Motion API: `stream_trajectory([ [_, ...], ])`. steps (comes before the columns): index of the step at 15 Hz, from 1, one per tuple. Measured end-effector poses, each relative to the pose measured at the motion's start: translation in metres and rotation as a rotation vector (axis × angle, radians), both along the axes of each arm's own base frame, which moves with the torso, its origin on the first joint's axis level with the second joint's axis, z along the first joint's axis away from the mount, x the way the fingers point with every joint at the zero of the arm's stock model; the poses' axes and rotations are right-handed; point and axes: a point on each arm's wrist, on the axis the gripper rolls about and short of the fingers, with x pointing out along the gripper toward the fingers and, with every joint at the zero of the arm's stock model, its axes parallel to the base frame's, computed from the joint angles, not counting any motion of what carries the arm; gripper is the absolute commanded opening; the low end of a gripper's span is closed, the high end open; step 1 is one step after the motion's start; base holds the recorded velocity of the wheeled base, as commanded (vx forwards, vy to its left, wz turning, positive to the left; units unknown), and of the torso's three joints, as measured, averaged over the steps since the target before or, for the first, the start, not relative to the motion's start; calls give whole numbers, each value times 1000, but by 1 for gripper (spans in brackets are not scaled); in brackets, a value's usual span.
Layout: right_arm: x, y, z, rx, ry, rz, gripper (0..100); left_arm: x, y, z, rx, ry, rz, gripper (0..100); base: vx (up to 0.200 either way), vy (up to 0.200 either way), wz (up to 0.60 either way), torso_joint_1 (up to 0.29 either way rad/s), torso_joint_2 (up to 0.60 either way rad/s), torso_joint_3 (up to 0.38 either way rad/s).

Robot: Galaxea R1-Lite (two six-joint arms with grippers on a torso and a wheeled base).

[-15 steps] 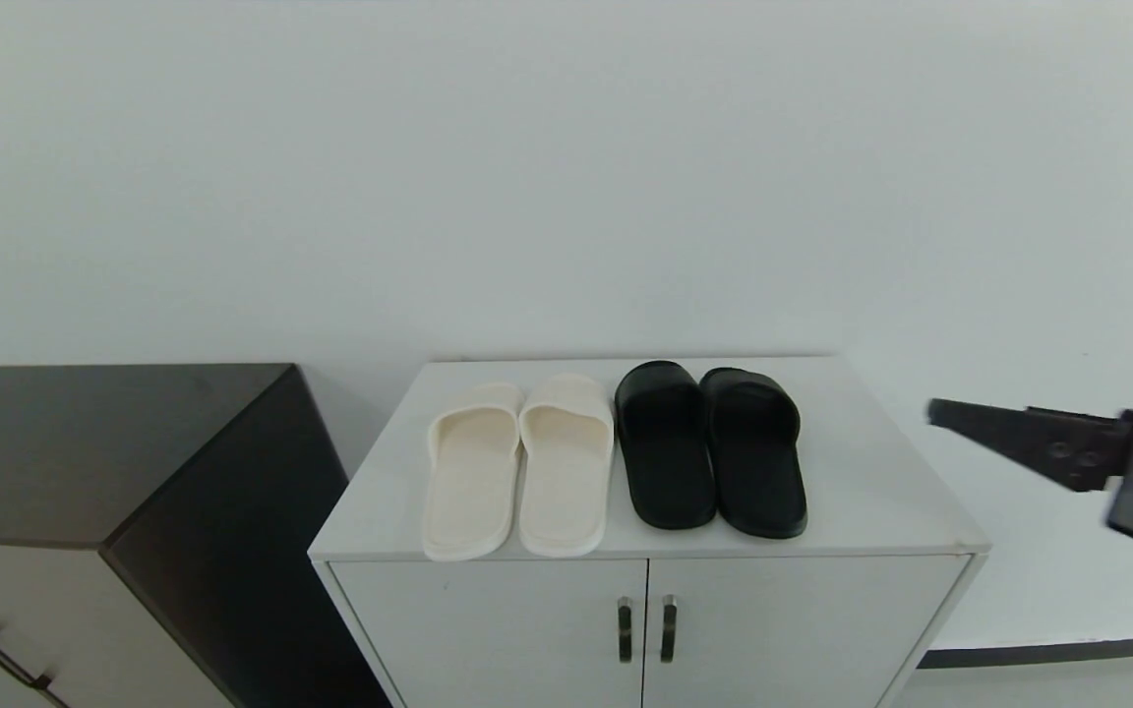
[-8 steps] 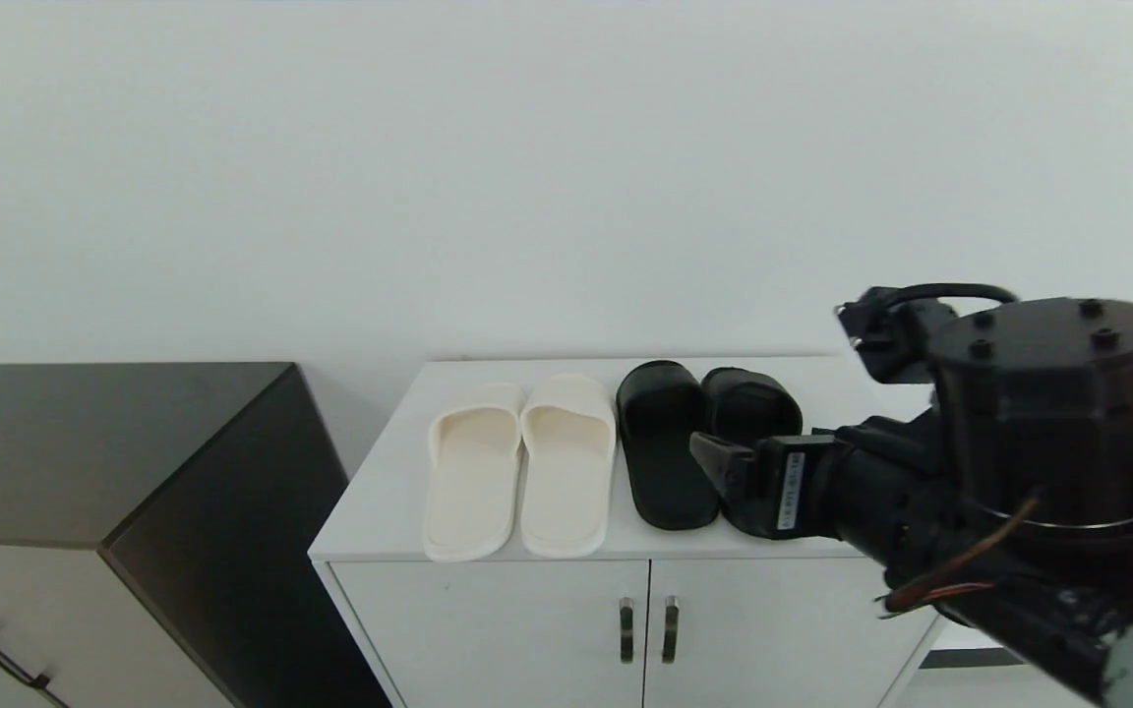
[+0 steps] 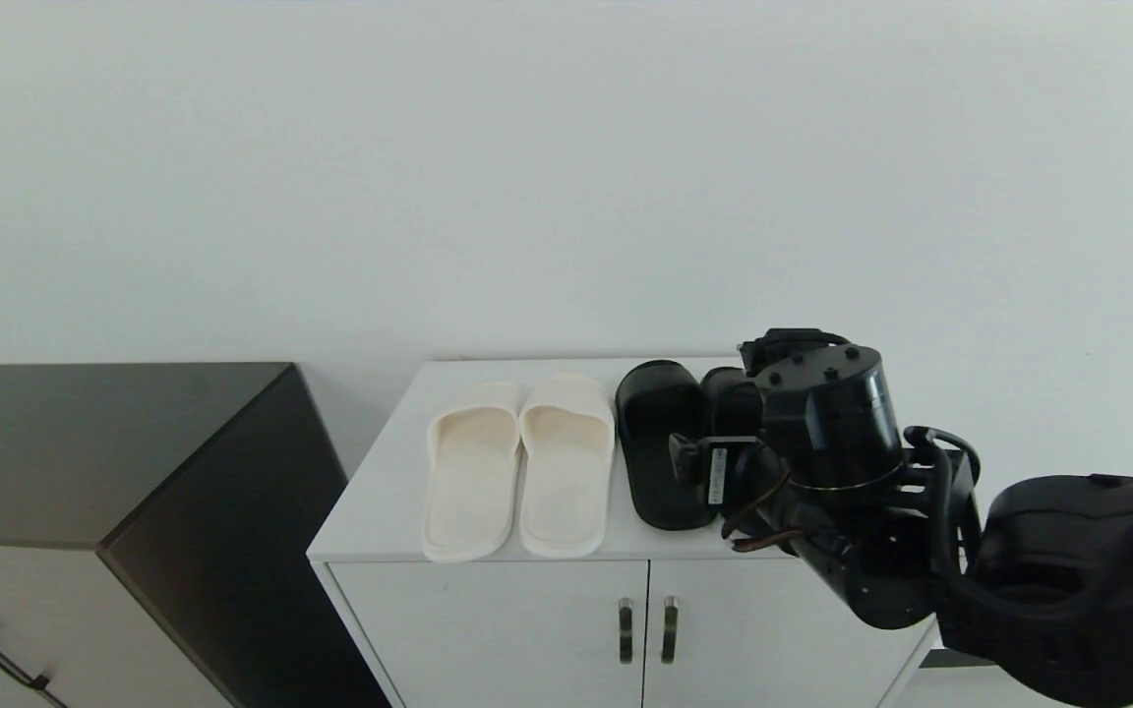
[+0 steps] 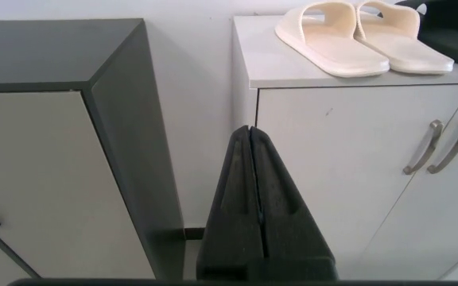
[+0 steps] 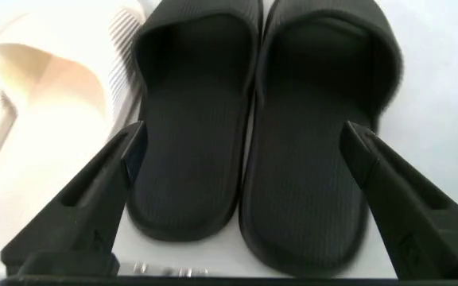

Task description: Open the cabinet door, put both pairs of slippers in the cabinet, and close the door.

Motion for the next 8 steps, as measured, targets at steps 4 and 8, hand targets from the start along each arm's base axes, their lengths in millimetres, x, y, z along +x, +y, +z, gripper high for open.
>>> stream_trajectory([
  [4,32,7,-14,-40,-49,-27,100,0,0,0,0,0,0,0,0,0,0,0,0,0],
  [8,61,13,-24,-51,-55,-64,100,0,0,0,-2,0,0,0,0,0,0,0,0,0],
])
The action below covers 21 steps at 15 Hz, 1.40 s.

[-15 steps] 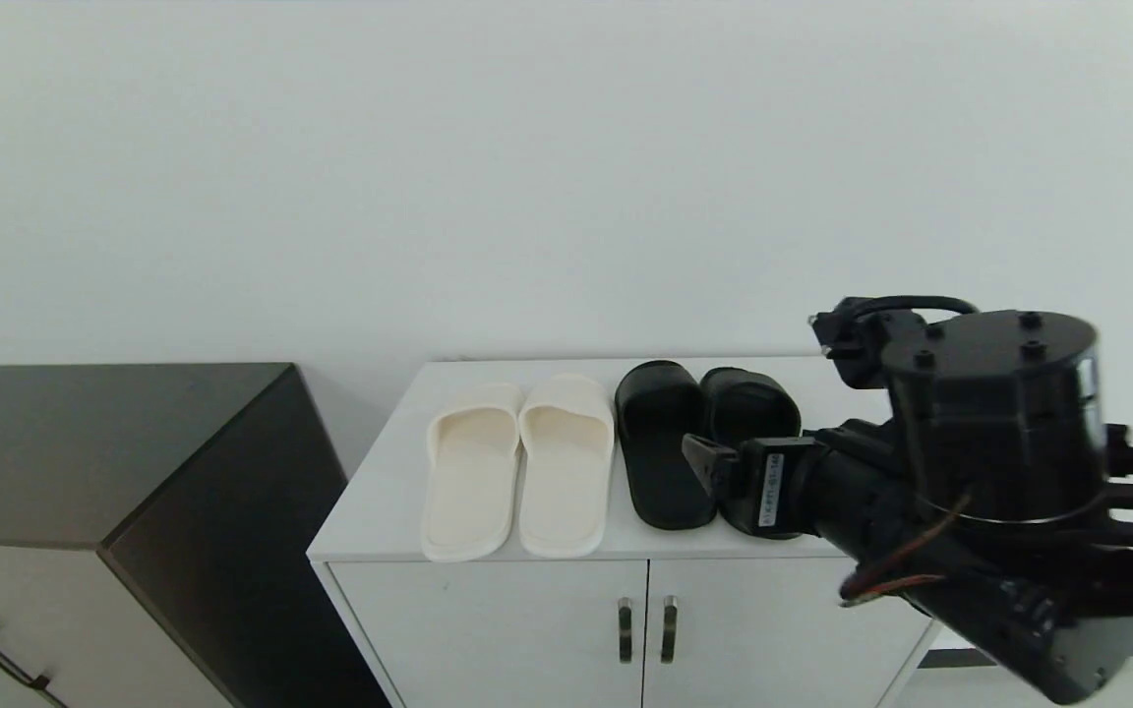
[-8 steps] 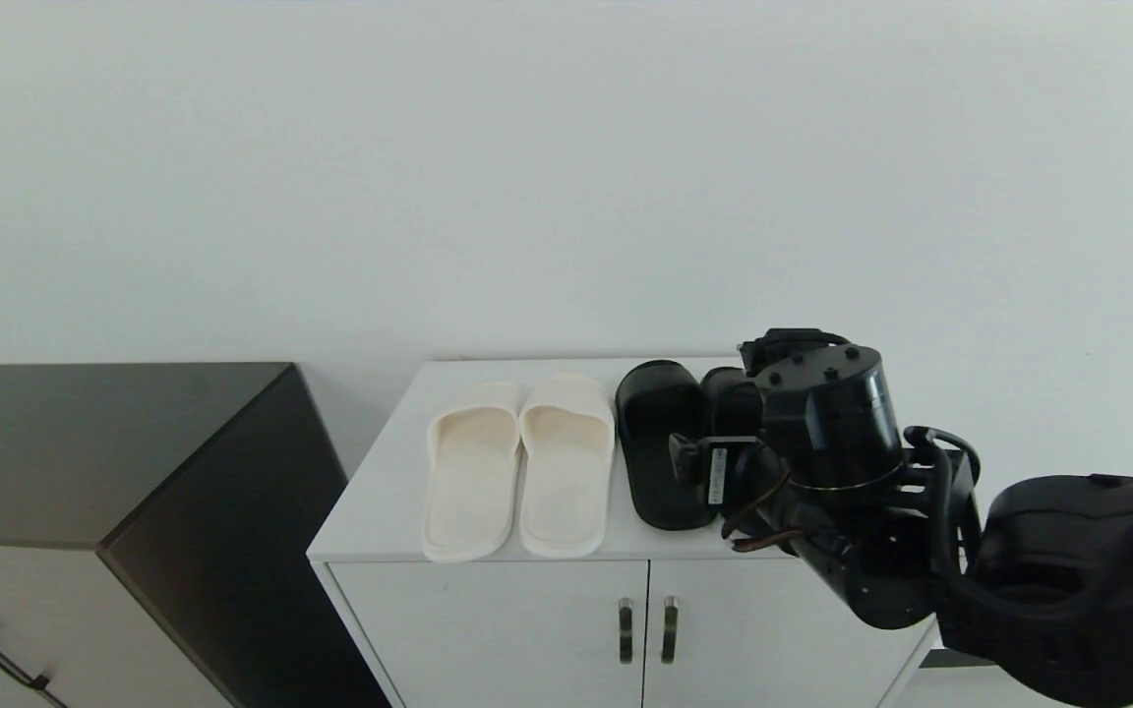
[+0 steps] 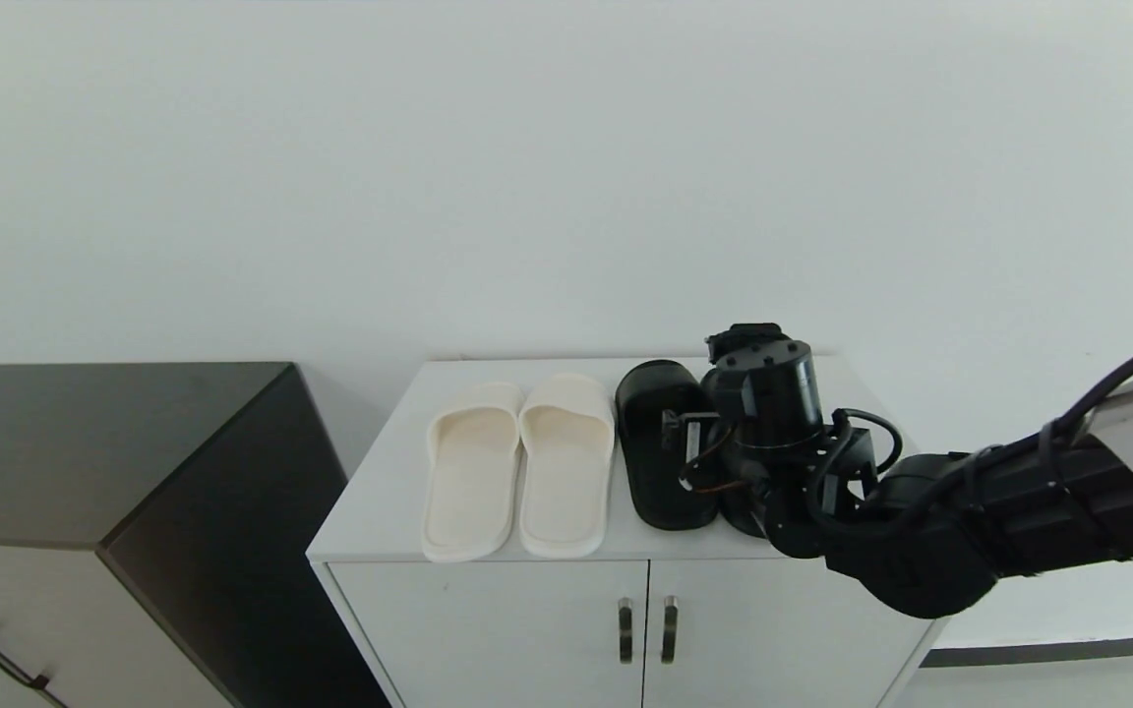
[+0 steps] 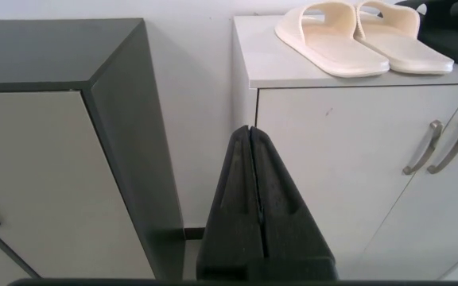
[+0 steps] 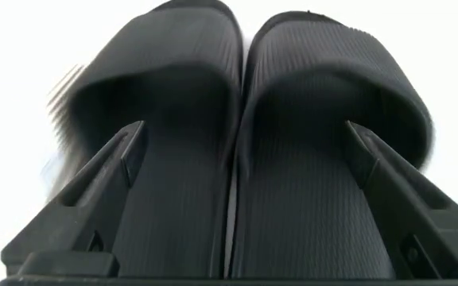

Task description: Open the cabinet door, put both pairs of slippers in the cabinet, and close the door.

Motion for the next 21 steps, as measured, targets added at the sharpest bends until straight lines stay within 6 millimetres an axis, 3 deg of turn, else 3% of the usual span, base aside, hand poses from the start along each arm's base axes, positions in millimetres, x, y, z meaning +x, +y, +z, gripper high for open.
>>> stream_trajectory([
  [9,40,12,-13,-8,-20,-42,100,0,0,0,-1,0,0,0,0,0,0,0,0,0],
  [10,43,12,-14,-13,-22,-46,0,0,0,0,-1,0,0,0,0,0,0,0,0,0],
  [18,46,12,-16,-39,-25,-45,0,0,0,0,-1,0,0,0,0,0,0,0,0,0],
  [21,42,8,-7,-34,-35,-45,0,0,0,0,-1,0,0,0,0,0,0,0,0,0],
])
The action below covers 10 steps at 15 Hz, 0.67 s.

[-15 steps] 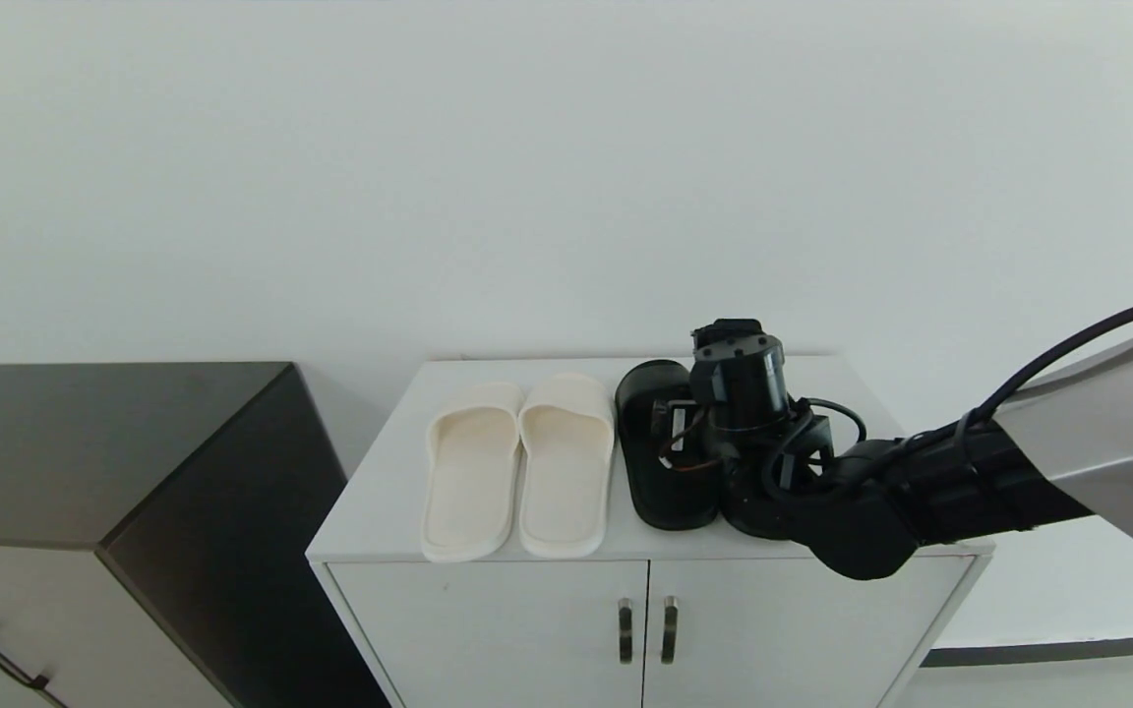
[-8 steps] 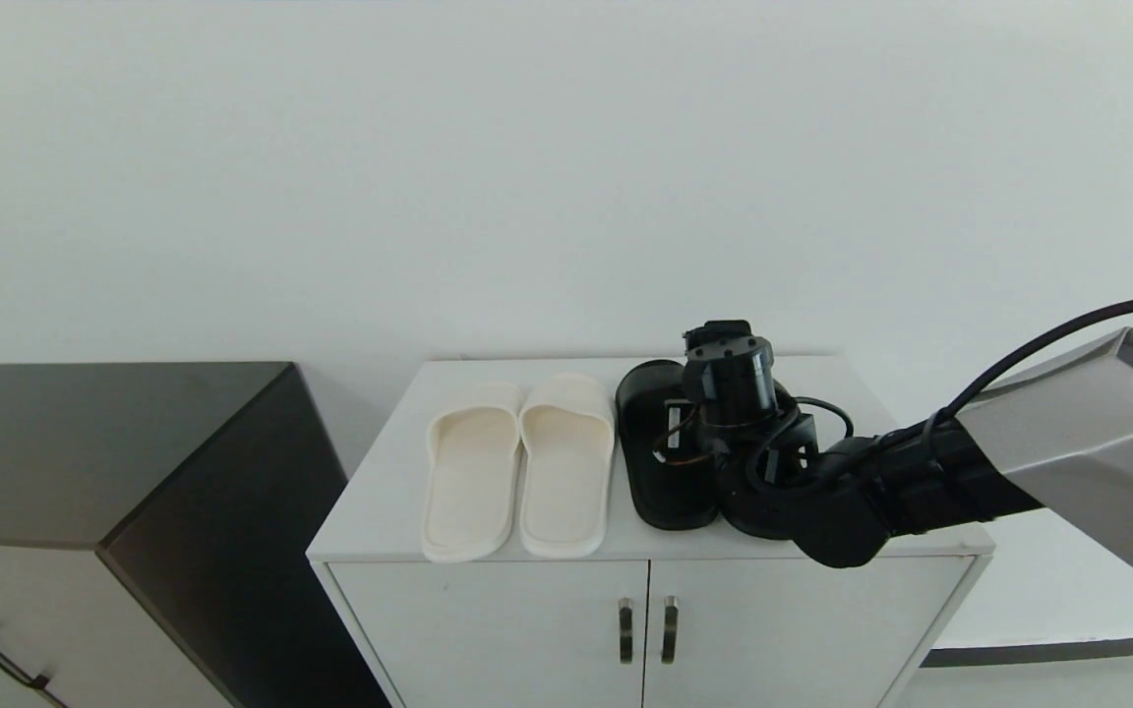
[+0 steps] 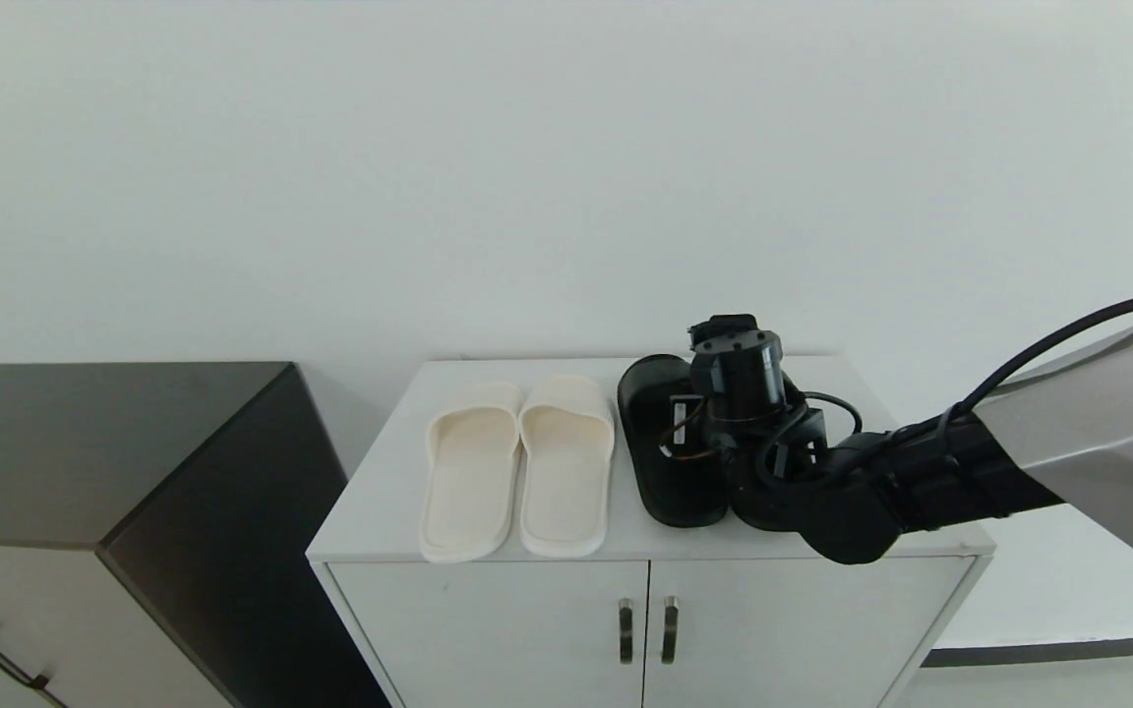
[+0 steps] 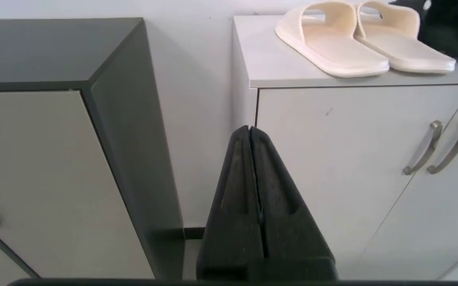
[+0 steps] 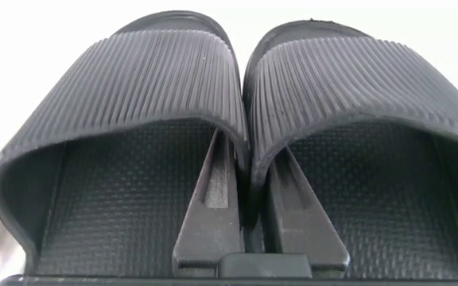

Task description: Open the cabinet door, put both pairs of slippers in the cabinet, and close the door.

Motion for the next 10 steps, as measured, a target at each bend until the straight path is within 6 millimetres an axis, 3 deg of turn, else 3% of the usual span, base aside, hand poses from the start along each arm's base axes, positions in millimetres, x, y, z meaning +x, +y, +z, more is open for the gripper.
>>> stream_trajectory([
  [4,-33,-23,30,-19,-15,54,0,0,0,0,-4,0,0,0,0,0,0,0,0,0],
  [10,-145,-84,64,-11,101,440,0,0,0,0,-3,0,4,0,0,0,0,0,0,0],
])
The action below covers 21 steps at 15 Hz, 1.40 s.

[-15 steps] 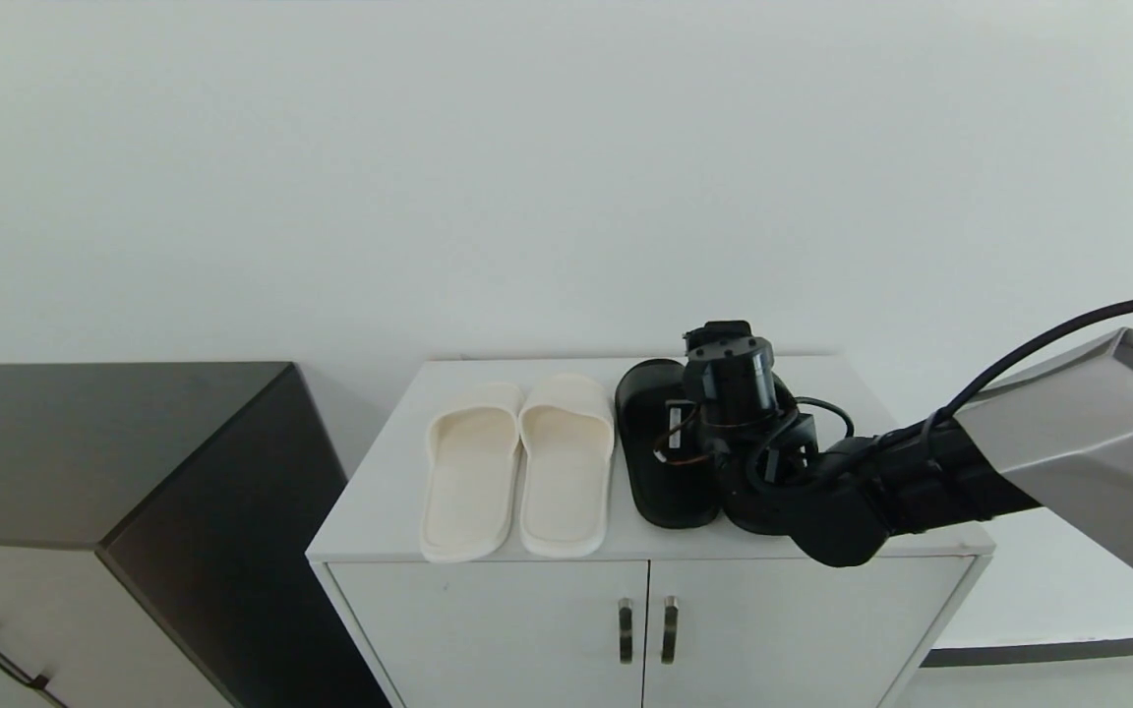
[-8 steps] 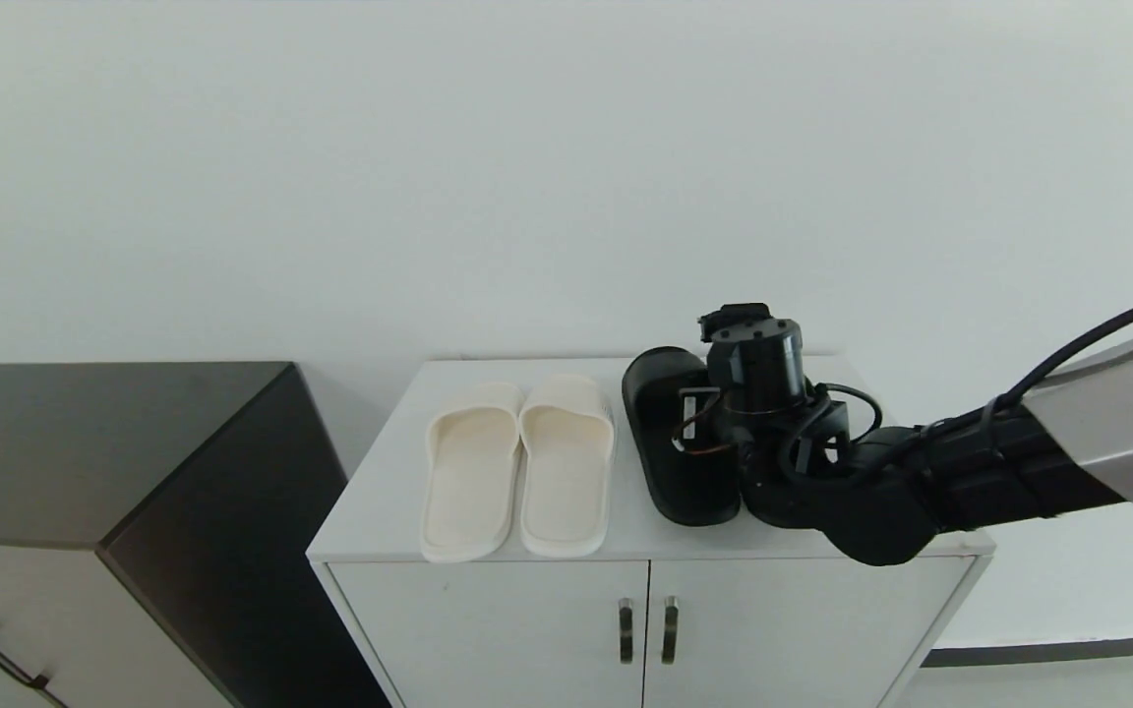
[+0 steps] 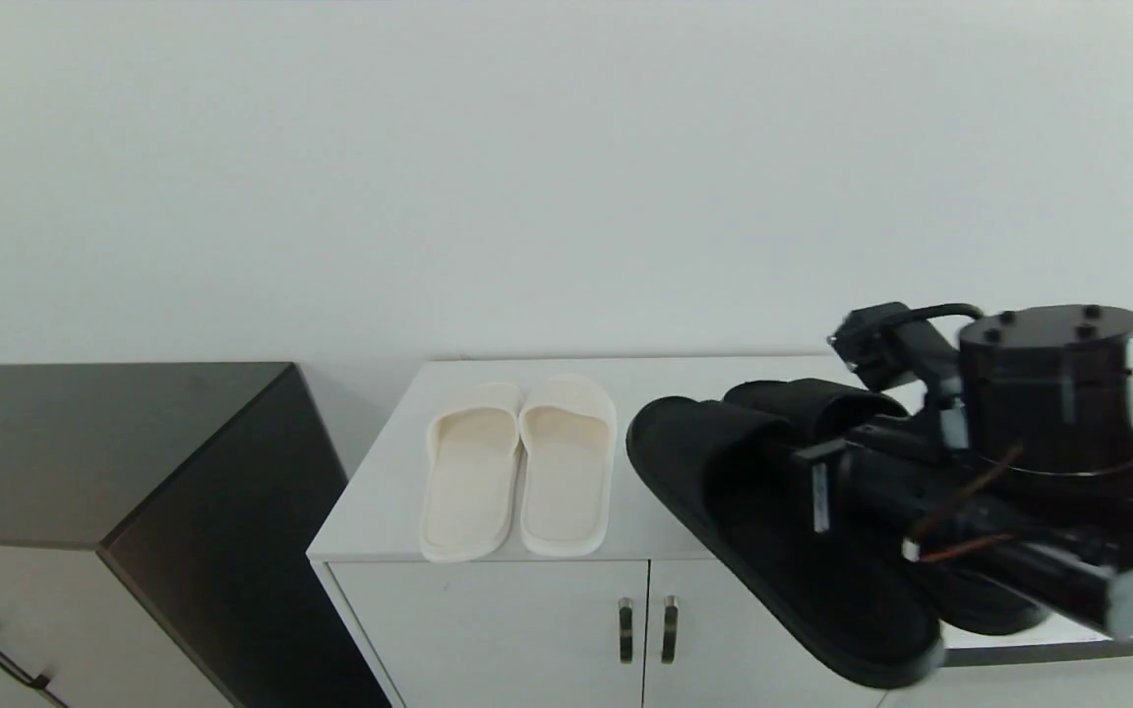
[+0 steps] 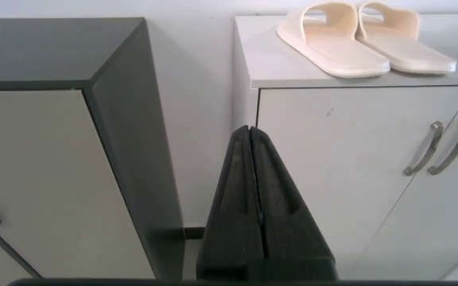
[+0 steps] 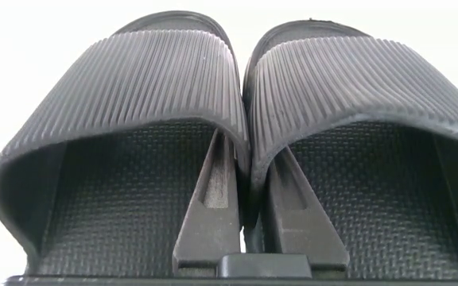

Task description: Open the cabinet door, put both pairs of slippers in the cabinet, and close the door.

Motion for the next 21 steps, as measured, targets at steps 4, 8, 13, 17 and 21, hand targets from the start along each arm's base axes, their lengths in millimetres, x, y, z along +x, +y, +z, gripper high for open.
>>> stream_trajectory([
  [4,-56,-38,7,20,82,230,0,0,0,0,-1,0,-2,0,0,0,0,0,0,0],
  [8,-66,-47,10,40,62,244,0,0,0,0,-1,0,-2,0,-50,0,0,-1,1,1],
  [13,-68,-48,8,37,63,249,0,0,0,0,-2,0,-2,0,-200,0,0,4,3,6],
  [17,-67,-47,7,30,65,248,0,0,0,0,-3,0,-2,0,-200,0,0,-1,-2,1],
  [21,-65,-45,5,23,72,248,0,0,0,0,0,0,-2,0,-50,0,0,1,-2,1],
])
